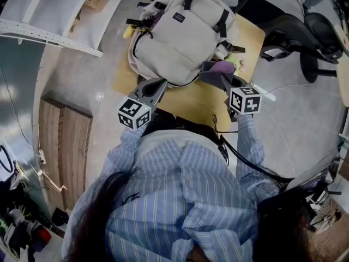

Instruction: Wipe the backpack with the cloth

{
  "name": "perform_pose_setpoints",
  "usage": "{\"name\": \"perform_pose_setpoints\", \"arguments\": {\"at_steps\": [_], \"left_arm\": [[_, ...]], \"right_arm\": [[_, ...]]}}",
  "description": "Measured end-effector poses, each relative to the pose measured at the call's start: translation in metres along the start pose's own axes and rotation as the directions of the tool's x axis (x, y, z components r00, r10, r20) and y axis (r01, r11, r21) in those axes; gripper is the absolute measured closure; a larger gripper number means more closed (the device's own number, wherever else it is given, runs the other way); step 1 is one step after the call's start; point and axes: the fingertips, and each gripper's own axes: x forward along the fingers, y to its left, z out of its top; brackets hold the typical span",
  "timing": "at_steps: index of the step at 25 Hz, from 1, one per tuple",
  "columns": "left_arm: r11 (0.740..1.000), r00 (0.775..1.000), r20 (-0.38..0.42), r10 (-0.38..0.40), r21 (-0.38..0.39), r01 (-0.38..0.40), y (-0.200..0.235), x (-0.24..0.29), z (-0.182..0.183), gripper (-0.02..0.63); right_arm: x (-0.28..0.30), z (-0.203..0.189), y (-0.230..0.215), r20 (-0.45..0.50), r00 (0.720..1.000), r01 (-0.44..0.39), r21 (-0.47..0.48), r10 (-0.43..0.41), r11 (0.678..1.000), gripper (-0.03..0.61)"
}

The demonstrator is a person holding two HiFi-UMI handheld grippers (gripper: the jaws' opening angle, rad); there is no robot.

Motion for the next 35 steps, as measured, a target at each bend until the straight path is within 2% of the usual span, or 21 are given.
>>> {"name": "perform_pose_setpoints", "arguments": {"at_steps": [4, 9, 13, 17, 23, 26, 31, 35], "left_arm": [[1.0, 1.0, 0.011, 0.012, -0.004, -0.012, 0.006, -0.002, 0.003, 0.601], [1.0, 1.0, 0.017, 0.019, -0.01, -0.019, 0.018, -0.006, 0.007, 0.601], [1.0, 1.0, 0.021, 0.018, -0.012, -0.017, 0.031, -0.009, 0.011, 0.601], [1.0, 1.0, 0.021, 0.021, -0.014, -0.021, 0.045, -0.016, 0.014, 0.601], [0.999, 1.0, 0.007, 0.031, -0.02, -0.03, 0.065, -0.029, 0.013, 0.601], [0.999, 0.999, 0.002, 0.037, -0.028, -0.037, 0.074, -0.035, 0.011, 0.601], [0.999, 0.999, -0.014, 0.031, -0.035, -0.031, 0.081, -0.038, 0.006, 0.601], [1.0, 1.0, -0.015, 0.007, -0.026, -0.007, 0.079, -0.033, 0.009, 0.601]], "right_arm": [[-0.009, 0.037, 0.021, 0.068, 0.996, -0.05, -0.04, 0.053, 0.998, 0.537], [-0.004, 0.109, 0.061, 0.166, 0.977, -0.116, -0.127, 0.137, 0.985, 0.537], [0.022, 0.164, 0.097, 0.226, 0.95, -0.18, -0.167, 0.216, 0.969, 0.537], [0.068, 0.201, 0.129, 0.235, 0.943, -0.182, -0.221, 0.234, 0.958, 0.537], [0.131, 0.222, 0.167, 0.239, 0.941, -0.199, -0.179, 0.239, 0.963, 0.537], [0.154, 0.23, 0.178, 0.229, 0.948, -0.174, -0.212, 0.221, 0.962, 0.537], [0.187, 0.222, 0.167, 0.191, 0.973, -0.073, -0.283, 0.131, 0.956, 0.537], [0.178, 0.206, 0.151, 0.177, 0.978, -0.053, -0.283, 0.107, 0.958, 0.537]]}}
